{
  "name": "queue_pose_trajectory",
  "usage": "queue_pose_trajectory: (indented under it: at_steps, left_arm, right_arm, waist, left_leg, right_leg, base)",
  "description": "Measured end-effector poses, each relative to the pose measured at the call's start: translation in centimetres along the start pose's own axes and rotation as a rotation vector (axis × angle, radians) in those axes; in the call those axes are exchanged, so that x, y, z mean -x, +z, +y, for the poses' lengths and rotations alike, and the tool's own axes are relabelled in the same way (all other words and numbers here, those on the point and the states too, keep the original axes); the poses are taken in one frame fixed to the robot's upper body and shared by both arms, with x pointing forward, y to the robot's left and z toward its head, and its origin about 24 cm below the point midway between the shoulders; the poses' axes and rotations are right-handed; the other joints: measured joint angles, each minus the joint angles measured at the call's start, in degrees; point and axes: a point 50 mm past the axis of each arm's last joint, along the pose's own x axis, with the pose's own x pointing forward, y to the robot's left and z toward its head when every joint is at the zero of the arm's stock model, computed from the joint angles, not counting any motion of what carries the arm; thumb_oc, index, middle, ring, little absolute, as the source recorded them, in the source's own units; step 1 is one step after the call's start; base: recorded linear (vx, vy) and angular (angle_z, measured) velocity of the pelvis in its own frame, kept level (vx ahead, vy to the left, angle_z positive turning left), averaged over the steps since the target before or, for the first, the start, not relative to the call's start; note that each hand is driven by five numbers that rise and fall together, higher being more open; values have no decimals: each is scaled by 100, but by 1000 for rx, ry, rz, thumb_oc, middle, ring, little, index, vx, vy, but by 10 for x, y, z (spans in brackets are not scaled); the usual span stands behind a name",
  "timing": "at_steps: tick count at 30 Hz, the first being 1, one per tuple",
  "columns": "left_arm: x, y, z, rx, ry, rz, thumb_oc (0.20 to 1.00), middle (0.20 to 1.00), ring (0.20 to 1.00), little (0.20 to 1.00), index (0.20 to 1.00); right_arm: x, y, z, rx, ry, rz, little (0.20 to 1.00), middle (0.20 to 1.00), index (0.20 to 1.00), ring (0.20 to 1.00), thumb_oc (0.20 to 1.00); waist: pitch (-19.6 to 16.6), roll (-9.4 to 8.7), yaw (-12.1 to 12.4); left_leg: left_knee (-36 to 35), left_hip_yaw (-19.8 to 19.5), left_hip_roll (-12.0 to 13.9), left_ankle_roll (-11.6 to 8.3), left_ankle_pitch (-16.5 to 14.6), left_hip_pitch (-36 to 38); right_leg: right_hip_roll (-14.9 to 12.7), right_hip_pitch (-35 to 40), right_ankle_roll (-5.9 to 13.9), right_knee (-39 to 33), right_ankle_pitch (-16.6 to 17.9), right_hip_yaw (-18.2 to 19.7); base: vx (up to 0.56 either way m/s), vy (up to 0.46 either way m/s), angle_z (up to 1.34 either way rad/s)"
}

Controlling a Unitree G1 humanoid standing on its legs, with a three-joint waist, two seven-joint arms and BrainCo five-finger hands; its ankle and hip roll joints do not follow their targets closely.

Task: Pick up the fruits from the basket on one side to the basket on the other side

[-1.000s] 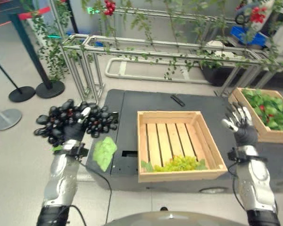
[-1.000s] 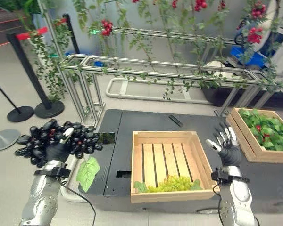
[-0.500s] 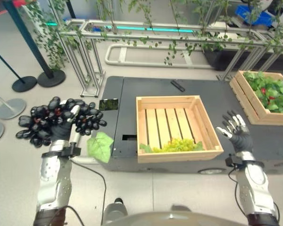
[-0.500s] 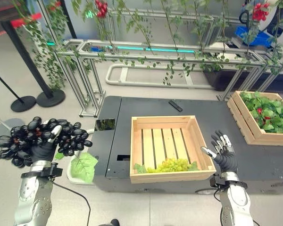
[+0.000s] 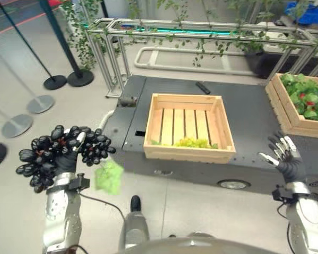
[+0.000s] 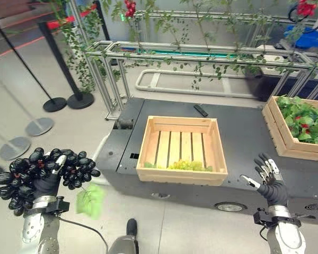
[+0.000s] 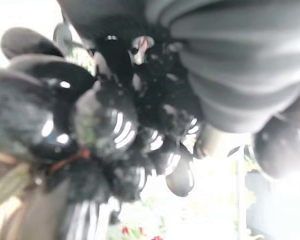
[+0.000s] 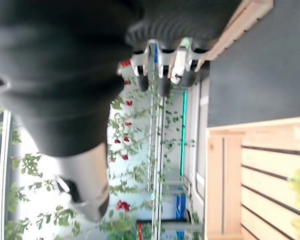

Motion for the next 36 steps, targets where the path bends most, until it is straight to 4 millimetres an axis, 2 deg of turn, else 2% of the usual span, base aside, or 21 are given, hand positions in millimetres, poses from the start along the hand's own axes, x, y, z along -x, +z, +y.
queue_pose_trajectory:
  at_steps: [2, 3, 4, 5, 6, 7, 9, 12, 14, 16, 20, 22, 24, 25, 27, 29, 30, 32, 33, 35, 36]
  left_arm:
    - [-1, 1, -2, 6, -11, -10, 200, 200, 200, 200, 200]
    - [-5, 2, -5, 10, -24, -13, 200, 200, 200, 200, 200]
    - [-6, 1, -9, 24, -31, -17, 200, 200, 200, 200, 200]
    - [-10, 0, -21, 86, -38, -46, 200, 200, 200, 200, 200]
    - [-14, 5, -25, 96, -47, -81, 200, 200, 200, 200, 200]
    - [-18, 8, -28, 100, -61, -102, 200, 200, 200, 200, 200]
    - [-38, 11, -51, 85, -188, -104, 200, 200, 200, 200, 200]
    - [-42, 23, -52, 25, -220, -151, 200, 200, 200, 200, 200]
    - [-36, 21, -42, -12, -199, -124, 200, 200, 200, 200, 200]
    - [-34, 25, -30, -52, -160, -124, 200, 200, 200, 200, 200]
    - [-38, 40, -16, -124, -99, -177, 200, 200, 200, 200, 200]
    - [-36, 44, -12, -150, -74, -195, 200, 200, 200, 200, 200]
    - [-36, 51, -8, -156, -44, -224, 200, 200, 200, 200, 200]
    - [-38, 55, -5, -147, -13, -248, 200, 200, 200, 200, 200]
    - [-43, 55, -13, -136, -37, -258, 200, 200, 200, 200, 200]
    - [-46, 57, -20, -122, -59, -271, 200, 200, 200, 200, 200]
    - [-52, 57, -27, -103, -80, -286, 200, 200, 200, 200, 200]
    - [-58, 60, -36, -81, -108, -311, 200, 200, 200, 200, 200]
    - [-58, 58, -39, -60, -106, -313, 200, 200, 200, 200, 200]
    - [-56, 55, -43, -60, -138, -302, 200, 200, 200, 200, 200]
    - [-55, 52, -45, -59, -152, -290, 200, 200, 200, 200, 200]
  right_arm:
    - [-3, 3, 1, -6, -1, -20, 1000, 1000, 1000, 1000, 1000]
    - [-3, 0, 4, -32, -16, -19, 1000, 1000, 1000, 1000, 1000]
    - [0, -2, 5, -43, -26, -11, 1000, 1000, 1000, 1000, 1000]
    - [-3, 8, 0, -12, -22, -46, 1000, 1000, 1000, 1000, 1000]
    - [-4, 15, -1, 9, -9, -70, 1000, 1000, 1000, 1000, 1000]
    - [-5, 18, -2, 18, -8, -79, 1000, 1000, 1000, 1000, 1000]
    - [-2, 13, -8, 2, -84, -69, 1000, 1000, 1000, 1000, 1000]
    - [-12, 9, 11, -3, -17, -65, 1000, 1000, 1000, 1000, 1000]
    - [-15, 5, 20, -25, -8, -59, 1000, 1000, 1000, 1000, 1000]
    - [-17, -2, 31, -42, 23, -37, 1000, 1000, 1000, 1000, 1000]
    - [-18, -10, 43, -40, 46, -9, 1000, 1000, 1000, 1000, 1000]
    - [-19, -14, 52, -36, 84, 4, 1000, 1000, 1000, 1000, 1000]
    - [-18, -16, 61, -30, 127, 20, 1000, 1000, 1000, 1000, 1000]
    - [-19, -15, 63, -26, 133, 16, 1000, 1000, 1000, 1000, 1000]
    - [-17, -12, 57, -14, 115, 4, 1000, 1000, 1000, 1000, 1000]
    - [-16, -11, 50, -1, 95, 3, 1000, 1000, 1000, 1000, 1000]
    - [-16, -11, 47, 8, 91, 7, 1000, 1000, 1000, 1000, 1000]
    - [-14, -13, 47, 11, 97, 19, 1000, 1000, 1000, 1000, 1000]
    - [-16, -12, 49, 6, 103, 12, 1000, 1000, 1000, 1000, 1000]
    - [-17, -10, 52, -2, 123, 4, 1000, 1000, 1000, 1000, 1000]
    - [-16, -12, 50, -12, 124, 11, 1000, 1000, 1000, 1000, 1000]
  waist:
    - [-58, -96, 22]
    - [-65, -210, -135]
    - [-74, -151, -276]
    - [-65, 396, -540]
    - [-104, 366, -674]
    - [-150, 355, -773]
    - [-242, 505, -900]
    - [-188, 294, -578]
    - [-224, 187, -436]
    - [-279, 96, -126]
    - [-386, -120, -55]
    - [-385, 8, 28]
    - [-332, 112, 77]
    - [-280, 165, 76]
    - [-238, 234, -47]
    - [-209, 277, -130]
    - [-168, 352, -283]
    - [-137, 349, -381]
    - [-118, 447, -276]
    - [-144, 424, -407]
    - [-168, 300, -538]
  left_leg:
    - [489, 64, -61, -51, -341, 214]
    - [789, 267, -190, 154, -642, 405]
    - [681, 267, -196, 282, -755, 521]
    - [608, 419, 357, 413, -1090, 581]
    - [575, 615, 442, 361, -1328, 580]
    - [333, 796, 586, 227, -1378, 741]
    - [-640, 1685, 738, 180, -1391, 885]
    - [-1195, 1394, 164, 494, -1034, 1005]
    - [-1075, 1287, 42, 567, -1000, 995]
    - [-899, 1265, -132, 713, -1138, 871]
    - [-281, 1109, -711, 1283, -1678, 690]
    - [-260, 886, -843, 1445, -1753, 744]
    - [-556, 631, -911, 1561, -1636, 787]
    - [-781, 127, -971, 1606, -1442, 825]
    - [-1265, -423, -1138, 1589, -1119, 963]
    - [-1429, -908, -1314, 1627, -1075, 1024]
    - [-1469, -1663, -1480, 1680, -949, 1076]
    - [-1545, -2231, -1662, 1595, -964, 1126]
    - [-1540, -2819, -1775, 1652, -915, 1202]
    - [-1700, -3255, -1883, 1494, -797, 1320]
    - [-1645, -3430, -2089, 1420, -816, 1363]
  right_leg:
    - [-122, -151, -77, -140, 182, -197]
    - [-189, -83, 293, -427, 293, -506]
    - [-178, -96, 1081, -323, 320, -497]
    - [-119, -814, 1229, 825, 190, 22]
    - [-525, -1085, 784, 1209, -85, 275]
    - [-847, -1120, 658, 1240, -183, -45]
    - [-1014, -1010, 734, 669, 211, -1070]
    - [-1288, -1077, 856, 668, 369, -1210]
    - [-1472, -923, 1027, 672, 399, -1440]
    - [-1677, -861, 1178, 738, 379, -1554]
    - [-2471, -943, 1605, 1805, 184, -1503]
    - [-2651, -1158, 1477, 2580, 549, -1103]
    - [-2368, -1544, 1509, 3014, 463, -764]
    - [-1698, -1773, 1567, 2680, 245, -52]
    - [-1270, -1871, 1451, 1816, 185, -31]
    - [-1174, -1952, 1472, 1213, 206, 186]
    - [-781, -1953, 1567, 551, 286, 1256]
    - [-465, -2008, 1646, 134, 423, 2419]
    - [-243, -1966, 1642, 180, 475, 2659]
    - [1, -2009, 1467, 99, 688, 2667]
    - [-23, -1937, 1066, -298, 1195, 2680]
  base:
    - [-160, 95, 65]
    - [-117, 160, 94]
    - [-42, 184, 155]
    - [-81, 226, 151]
    - [-89, 257, 142]
    - [-152, 294, 126]
    - [6, 371, 171]
    - [90, 351, 82]
    - [89, 316, 63]
    - [152, 374, 59]
    - [198, 410, 88]
    - [23, 192, 76]
    - [88, 60, 79]
    - [109, -27, 88]
    - [104, -124, 135]
    - [188, -123, 166]
    - [128, -72, 200]
    - [91, -151, 209]
    - [133, -345, 221]
    - [60, -253, 204]
    - [44, -330, 193]
